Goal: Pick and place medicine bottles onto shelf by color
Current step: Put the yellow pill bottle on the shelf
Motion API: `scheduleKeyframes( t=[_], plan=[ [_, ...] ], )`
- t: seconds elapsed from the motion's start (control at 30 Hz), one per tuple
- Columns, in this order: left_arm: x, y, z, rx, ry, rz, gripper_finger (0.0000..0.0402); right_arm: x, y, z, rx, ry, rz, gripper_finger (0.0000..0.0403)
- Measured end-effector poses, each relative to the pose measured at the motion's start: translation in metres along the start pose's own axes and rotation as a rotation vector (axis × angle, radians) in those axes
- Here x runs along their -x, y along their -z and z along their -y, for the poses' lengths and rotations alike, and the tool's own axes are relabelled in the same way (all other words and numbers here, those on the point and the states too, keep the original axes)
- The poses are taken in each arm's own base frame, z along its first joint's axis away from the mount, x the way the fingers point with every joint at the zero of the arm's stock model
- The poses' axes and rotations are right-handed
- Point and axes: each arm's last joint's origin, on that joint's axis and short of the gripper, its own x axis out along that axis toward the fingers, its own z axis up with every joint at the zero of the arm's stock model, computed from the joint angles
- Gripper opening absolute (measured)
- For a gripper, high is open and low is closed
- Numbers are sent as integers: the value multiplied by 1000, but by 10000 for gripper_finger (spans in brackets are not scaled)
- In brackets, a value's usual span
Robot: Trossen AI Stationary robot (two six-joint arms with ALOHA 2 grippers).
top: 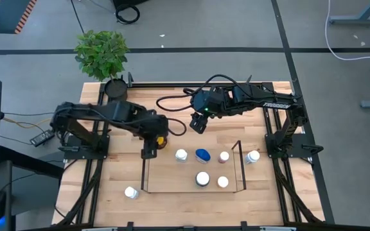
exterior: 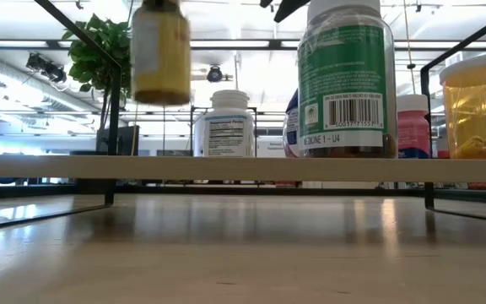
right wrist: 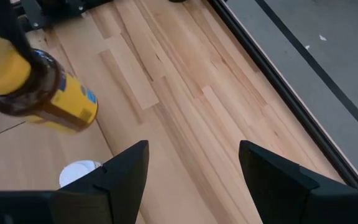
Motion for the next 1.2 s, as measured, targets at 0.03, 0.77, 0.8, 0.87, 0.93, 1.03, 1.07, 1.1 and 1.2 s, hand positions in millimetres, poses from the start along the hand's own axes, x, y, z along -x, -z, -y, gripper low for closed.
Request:
scheduleKeyframes(
  t=[0.03, 0.77, 0.8, 0.87, 0.93, 1.03, 1.07, 1.1, 1.2],
  plan=[
    [-7, 1, 1, -2, 2, -13, 226, 0, 0, 0, -2, 1, -2, 257],
    [-77, 23, 30, -12, 151, -84, 230, 3, 8, -2, 41, 30, -50, 257],
    [-77, 23, 30, -13, 147, -85, 232, 3, 8, -2, 41, 30, -50, 257],
    [-78, 23, 30, -12, 136, -82, 233, 3, 8, -2, 41, 30, -50, 257],
    [-78, 23, 28, -11, 111, -83, 232, 3, 8, -2, 40, 30, -50, 257],
    [-79, 22, 24, -7, 100, -83, 227, 3, 8, -2, 38, 30, -50, 257],
    [-79, 22, 23, -5, 97, -83, 227, 3, 8, -2, 36, 30, -49, 257],
    [-79, 22, 22, -2, 96, -83, 227, 3, 8, -2, 36, 30, -49, 257],
    [-79, 21, 20, 2, 93, -83, 232, 3, 8, -2, 35, 30, -50, 257]
  ],
)
